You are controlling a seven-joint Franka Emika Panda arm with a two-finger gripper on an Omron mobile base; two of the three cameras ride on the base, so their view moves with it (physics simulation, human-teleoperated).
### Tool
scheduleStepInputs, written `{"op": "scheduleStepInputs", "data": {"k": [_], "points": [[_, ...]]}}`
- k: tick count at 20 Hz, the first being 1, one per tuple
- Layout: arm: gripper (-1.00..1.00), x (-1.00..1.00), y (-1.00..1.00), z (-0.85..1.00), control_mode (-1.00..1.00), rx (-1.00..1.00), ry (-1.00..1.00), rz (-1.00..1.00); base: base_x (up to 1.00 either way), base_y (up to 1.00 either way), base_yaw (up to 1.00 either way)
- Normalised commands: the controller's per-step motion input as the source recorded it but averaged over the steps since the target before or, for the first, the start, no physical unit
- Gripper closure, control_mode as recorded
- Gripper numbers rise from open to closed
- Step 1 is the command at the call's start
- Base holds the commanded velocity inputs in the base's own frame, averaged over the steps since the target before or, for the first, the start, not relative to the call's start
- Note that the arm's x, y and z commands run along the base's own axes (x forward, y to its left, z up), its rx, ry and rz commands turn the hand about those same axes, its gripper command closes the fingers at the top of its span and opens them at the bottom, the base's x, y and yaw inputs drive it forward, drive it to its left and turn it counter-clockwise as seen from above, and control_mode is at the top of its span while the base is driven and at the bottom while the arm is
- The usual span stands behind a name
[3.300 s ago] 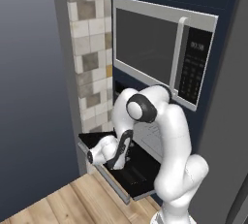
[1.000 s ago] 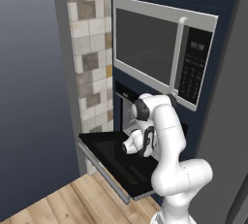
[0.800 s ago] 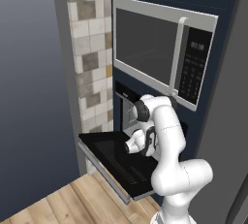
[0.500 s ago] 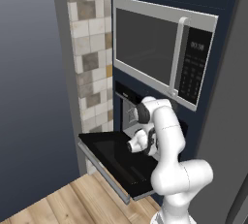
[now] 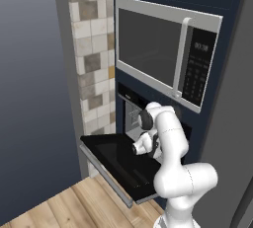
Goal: Take the baked cake out of the oven and place it on the plate for cooling. Then close the oven door.
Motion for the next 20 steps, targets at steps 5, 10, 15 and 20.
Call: {"op": "scheduleStepInputs", "data": {"k": [5, 10, 15, 20], "points": [[1.0, 0.22, -0.12, -0.23, -1.0, 0.0, 0.0, 0.0, 0.0, 0.0, 0.0], [1.0, 0.08, 0.0, -0.19, -1.0, 0.03, 0.06, 0.0, 0.0, 0.0, 0.0], [1.0, 0.0, 0.08, -0.22, -1.0, 0.14, 0.15, 0.01, 0.0, 0.0, 0.0], [1.0, 0.0, 0.25, -0.26, -1.0, 0.19, 0.18, 0.03, 0.0, 0.0, 0.0]]}}
